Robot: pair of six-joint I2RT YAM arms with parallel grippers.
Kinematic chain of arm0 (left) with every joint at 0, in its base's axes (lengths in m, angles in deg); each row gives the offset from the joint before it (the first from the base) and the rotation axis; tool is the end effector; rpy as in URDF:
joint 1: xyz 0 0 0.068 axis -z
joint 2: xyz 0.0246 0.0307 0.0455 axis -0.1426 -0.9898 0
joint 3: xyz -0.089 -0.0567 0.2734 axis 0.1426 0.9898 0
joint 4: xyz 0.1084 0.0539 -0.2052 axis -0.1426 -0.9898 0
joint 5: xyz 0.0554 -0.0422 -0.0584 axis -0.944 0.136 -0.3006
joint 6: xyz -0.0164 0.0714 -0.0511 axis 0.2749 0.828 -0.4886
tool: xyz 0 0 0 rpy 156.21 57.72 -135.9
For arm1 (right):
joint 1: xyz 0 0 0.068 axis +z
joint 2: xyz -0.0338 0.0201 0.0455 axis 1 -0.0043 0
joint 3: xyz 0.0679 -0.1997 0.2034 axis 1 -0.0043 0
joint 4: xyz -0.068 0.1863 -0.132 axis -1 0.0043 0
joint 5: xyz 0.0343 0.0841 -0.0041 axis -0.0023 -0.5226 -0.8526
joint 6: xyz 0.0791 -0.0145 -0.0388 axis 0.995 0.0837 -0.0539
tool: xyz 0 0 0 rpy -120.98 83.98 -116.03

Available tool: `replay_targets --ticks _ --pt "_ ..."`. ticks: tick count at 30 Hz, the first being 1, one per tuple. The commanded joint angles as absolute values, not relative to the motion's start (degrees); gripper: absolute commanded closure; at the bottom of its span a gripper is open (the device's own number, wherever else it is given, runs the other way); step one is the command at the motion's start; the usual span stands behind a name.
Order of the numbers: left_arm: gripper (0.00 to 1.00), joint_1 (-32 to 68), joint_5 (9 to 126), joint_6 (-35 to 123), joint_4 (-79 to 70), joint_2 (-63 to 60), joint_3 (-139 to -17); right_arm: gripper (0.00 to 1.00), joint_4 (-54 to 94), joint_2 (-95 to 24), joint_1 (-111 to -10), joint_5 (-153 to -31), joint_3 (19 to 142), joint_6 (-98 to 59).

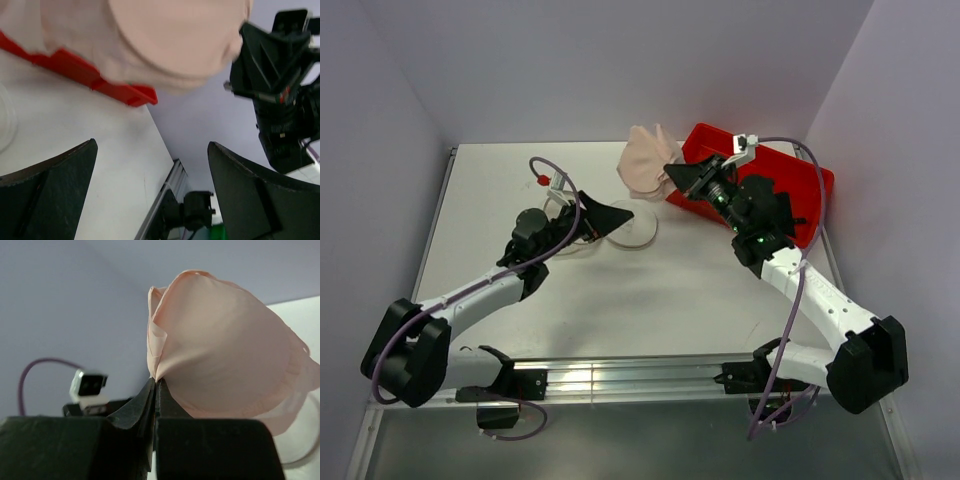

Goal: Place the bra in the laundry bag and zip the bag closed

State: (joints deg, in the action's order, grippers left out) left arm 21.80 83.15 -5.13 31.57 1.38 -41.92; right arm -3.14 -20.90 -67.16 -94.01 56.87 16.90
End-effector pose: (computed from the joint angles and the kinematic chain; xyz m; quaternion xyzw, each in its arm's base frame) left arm 0.2378 -0.1746 0.3098 -0.0347 0.6928 -0.6031 0.3938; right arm 0.2582 0.1223 0.3973 0.0527 0.6573 0.4546 0.5988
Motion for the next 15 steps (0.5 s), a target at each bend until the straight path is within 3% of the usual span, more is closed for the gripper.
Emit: replay_targets --ticks 1,9,15 --pt "0.01 21.95 77.47 -2.46 39.82 -0.3 -44.78 1.0 -10.34 -18.86 -63.22 -96.03 55.42 19.76" --pt "0.01 21.77 76.32 -1.31 45.43 -5.85 -46.63 1.0 -12.98 -19.04 -59.78 -97.52 53.48 21.51" --pt "0.15 21.77 71.93 1.32 44.56 -3.21 -45.84 1.0 -13.15 -19.22 -58.82 -97.7 52.6 21.95"
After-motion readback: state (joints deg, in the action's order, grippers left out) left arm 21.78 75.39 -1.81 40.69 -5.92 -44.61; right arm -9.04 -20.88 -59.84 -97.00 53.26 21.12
